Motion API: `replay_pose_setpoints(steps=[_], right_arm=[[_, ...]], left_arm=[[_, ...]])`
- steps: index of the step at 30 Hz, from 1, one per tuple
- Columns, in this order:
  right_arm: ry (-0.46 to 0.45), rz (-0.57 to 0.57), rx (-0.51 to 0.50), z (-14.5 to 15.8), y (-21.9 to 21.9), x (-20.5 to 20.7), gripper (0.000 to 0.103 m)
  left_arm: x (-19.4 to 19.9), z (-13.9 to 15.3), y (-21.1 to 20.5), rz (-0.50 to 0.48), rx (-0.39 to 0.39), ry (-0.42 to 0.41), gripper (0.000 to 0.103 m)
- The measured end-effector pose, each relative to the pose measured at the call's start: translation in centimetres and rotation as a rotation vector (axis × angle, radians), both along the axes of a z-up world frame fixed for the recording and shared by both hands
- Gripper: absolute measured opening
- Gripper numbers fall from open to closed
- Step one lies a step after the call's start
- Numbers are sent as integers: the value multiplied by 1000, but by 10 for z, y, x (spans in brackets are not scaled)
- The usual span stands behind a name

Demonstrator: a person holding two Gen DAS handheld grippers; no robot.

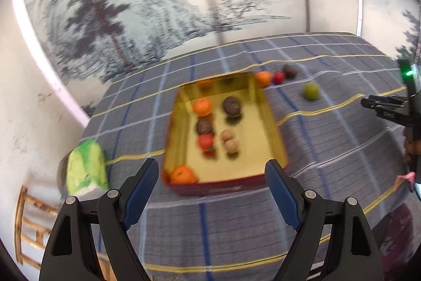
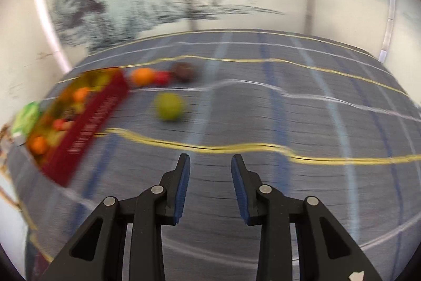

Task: Organize fruits
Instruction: 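Move both grippers back toward the loose fruits beside the tin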

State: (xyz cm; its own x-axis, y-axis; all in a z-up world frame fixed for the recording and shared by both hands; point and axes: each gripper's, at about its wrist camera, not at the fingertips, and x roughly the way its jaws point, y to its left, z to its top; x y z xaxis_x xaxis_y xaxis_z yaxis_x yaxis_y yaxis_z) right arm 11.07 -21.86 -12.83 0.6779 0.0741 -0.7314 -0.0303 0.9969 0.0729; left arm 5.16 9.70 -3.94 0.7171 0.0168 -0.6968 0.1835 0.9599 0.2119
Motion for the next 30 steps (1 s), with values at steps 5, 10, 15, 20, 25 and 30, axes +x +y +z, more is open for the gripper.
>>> replay_pose_setpoints(steps=[5,10,15,20,25,30], right_arm=[[25,-61,36,-17,-37,-3,32],[42,-58,98,-21,-44,-4,35],[46,-45,146,-23,-46,-1,40],[41,-35,205,-23,-51,-1,43],[37,-30,236,-24,-54,-1,45],[36,-25,251,-25,-55,-1,46]], left_arm=[[34,20,-27,-133,-76,45,83],[101,34,-66,-276,-63,82,83],[176,22,-107,-385,-3,134,75],[246,-16,-134,-462,52,235,49],[296,-59,-134,-483,63,357,49],[313,-84,-127,-476,42,430,49]])
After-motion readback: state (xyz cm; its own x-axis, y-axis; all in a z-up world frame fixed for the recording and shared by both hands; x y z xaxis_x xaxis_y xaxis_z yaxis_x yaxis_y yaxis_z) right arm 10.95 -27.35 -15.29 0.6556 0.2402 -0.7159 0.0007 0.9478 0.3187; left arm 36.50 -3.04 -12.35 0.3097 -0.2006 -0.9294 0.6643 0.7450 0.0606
